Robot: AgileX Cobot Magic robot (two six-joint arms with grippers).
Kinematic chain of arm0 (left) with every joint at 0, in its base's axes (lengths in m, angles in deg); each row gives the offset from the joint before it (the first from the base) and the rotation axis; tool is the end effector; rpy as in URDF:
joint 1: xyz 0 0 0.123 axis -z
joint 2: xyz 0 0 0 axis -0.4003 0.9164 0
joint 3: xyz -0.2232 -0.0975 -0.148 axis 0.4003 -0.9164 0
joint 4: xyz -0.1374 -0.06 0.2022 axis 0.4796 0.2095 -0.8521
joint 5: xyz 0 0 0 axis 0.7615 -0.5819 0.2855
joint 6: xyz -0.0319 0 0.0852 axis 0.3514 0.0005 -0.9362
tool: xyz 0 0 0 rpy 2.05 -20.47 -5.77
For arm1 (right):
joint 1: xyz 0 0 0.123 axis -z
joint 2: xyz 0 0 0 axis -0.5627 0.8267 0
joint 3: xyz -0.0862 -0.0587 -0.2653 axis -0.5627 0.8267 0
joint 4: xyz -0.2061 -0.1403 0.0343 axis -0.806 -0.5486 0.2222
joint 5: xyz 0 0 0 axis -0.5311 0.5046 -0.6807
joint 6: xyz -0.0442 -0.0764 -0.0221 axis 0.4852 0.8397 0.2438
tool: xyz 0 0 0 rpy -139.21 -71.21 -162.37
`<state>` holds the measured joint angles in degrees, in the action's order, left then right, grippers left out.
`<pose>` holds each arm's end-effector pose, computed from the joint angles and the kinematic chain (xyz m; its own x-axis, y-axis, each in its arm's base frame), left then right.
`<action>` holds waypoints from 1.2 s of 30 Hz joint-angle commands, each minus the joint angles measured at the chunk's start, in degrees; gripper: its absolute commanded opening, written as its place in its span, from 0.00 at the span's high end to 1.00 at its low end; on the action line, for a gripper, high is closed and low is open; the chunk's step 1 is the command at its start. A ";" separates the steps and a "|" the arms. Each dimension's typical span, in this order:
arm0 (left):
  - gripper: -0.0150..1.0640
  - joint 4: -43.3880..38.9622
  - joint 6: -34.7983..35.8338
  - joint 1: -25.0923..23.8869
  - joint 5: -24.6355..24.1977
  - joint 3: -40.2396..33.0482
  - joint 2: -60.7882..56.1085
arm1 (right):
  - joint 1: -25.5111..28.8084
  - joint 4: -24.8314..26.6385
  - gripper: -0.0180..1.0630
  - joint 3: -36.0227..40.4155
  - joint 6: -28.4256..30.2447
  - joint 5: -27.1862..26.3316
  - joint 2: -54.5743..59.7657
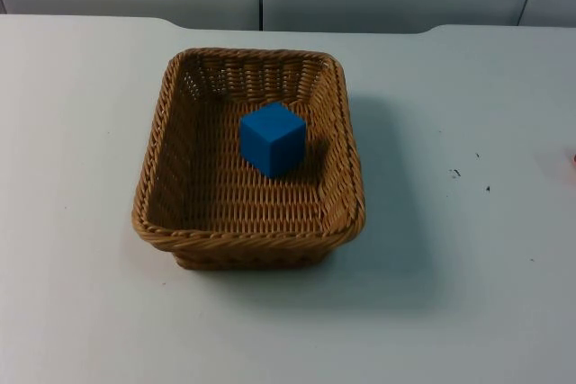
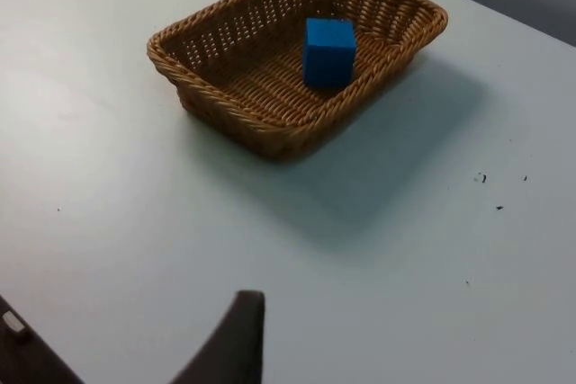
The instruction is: Pick up the basket with the left hand and place the blue cube into the basket with the right hand.
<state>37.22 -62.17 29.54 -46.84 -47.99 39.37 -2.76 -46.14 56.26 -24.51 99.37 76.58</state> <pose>-0.0071 -0.0051 0.2802 -0.4579 0.0543 -0.8874 0.1627 0.9864 -0.0235 -0.0042 -0.0065 0.2797 -0.2851 -0.3978 -0.8720 -0.6297 0.7636 -0.1425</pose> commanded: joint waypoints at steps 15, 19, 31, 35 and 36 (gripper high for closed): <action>0.01 -0.01 0.42 -0.14 0.02 -0.16 -0.29 | 0.05 0.22 0.01 0.54 0.28 -0.59 -0.26; 0.01 -0.01 0.42 -0.14 0.02 -0.16 -0.29 | 4.21 0.22 0.01 0.54 0.28 -0.59 -0.26; 0.01 -0.01 0.42 -0.14 0.02 -0.16 -0.29 | 23.86 0.22 0.01 0.54 0.28 -0.59 -0.26; 0.01 -0.01 0.42 -0.14 0.02 -0.16 -0.29 | 27.42 0.22 0.01 0.54 0.28 -0.59 -0.26; 0.01 -0.01 0.42 -0.14 0.02 -0.16 -0.29 | 28.30 0.22 0.01 0.54 0.28 -0.59 -0.26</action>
<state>37.22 -62.17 29.54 -46.84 -47.99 39.37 23.42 -46.14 56.26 -24.51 99.37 76.58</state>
